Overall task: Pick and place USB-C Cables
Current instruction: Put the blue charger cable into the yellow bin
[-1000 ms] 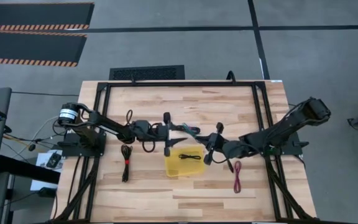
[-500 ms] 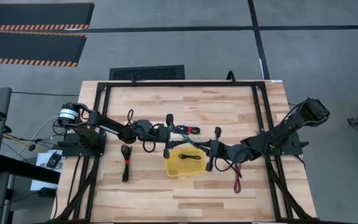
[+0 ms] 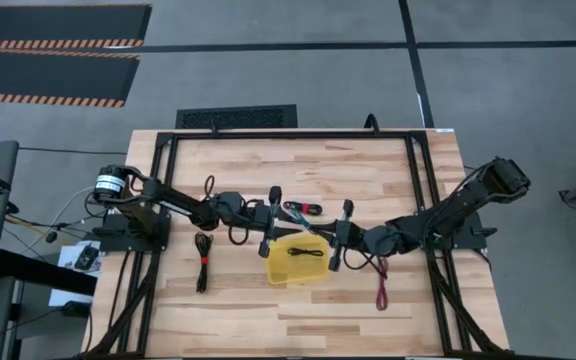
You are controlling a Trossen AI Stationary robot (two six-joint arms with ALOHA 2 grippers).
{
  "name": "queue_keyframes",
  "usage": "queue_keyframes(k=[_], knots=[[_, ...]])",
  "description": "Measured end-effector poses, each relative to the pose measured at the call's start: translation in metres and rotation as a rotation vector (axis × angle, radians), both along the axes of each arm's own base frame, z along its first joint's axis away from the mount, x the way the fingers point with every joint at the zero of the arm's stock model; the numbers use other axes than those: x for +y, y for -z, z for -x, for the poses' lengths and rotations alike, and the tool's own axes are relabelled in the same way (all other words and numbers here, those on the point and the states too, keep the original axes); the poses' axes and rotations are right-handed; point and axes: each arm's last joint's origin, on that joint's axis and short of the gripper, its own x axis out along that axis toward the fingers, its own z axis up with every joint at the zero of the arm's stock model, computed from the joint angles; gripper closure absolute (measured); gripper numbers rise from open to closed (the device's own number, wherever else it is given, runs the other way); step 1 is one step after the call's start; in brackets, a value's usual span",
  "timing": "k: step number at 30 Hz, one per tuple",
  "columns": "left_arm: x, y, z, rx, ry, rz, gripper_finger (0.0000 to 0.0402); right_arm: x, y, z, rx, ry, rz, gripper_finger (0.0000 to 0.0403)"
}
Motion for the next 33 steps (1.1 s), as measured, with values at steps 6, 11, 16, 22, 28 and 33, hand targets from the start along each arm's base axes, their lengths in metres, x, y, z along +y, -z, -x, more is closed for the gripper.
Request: queue_keyframes(k=[6,11,16,22,28,33], knots=[[-0.0004,-0.0005,0.0001,-0.006,0.003,0.002,0.0259,0.0001,0.0002,0.0002,0.002,0.000,0.001,0.0389],[-0.0036,-0.0004,0.0003,-0.004,0.016,0.001,0.0221,0.0001,0.0007,0.0002,0.008,-0.003,0.004,0.0389],[-0.0064,-0.0002,0.0005,-0.006,0.021,-0.015,0.0218,-0.0016,0.0004,-0.0006,0.006,-0.001,0.005,0.0388],[-0.0064,-0.0002,0.0005,-0.005,0.013,-0.014,0.0223,-0.0008,-0.0026,-0.0008,-0.017,-0.005,0.013,0.0389],[-0.0063,-0.0007,0.0005,-0.009,0.011,-0.007,0.0224,-0.0011,-0.0021,-0.0008,-0.013,-0.002,0.012,0.0389],[-0.0063,-0.0072,-0.0043,-0.020,0.007,0.002,0.0245,-0.0012,-0.0028,-0.0010,-0.018,-0.002,0.008,0.0390]])
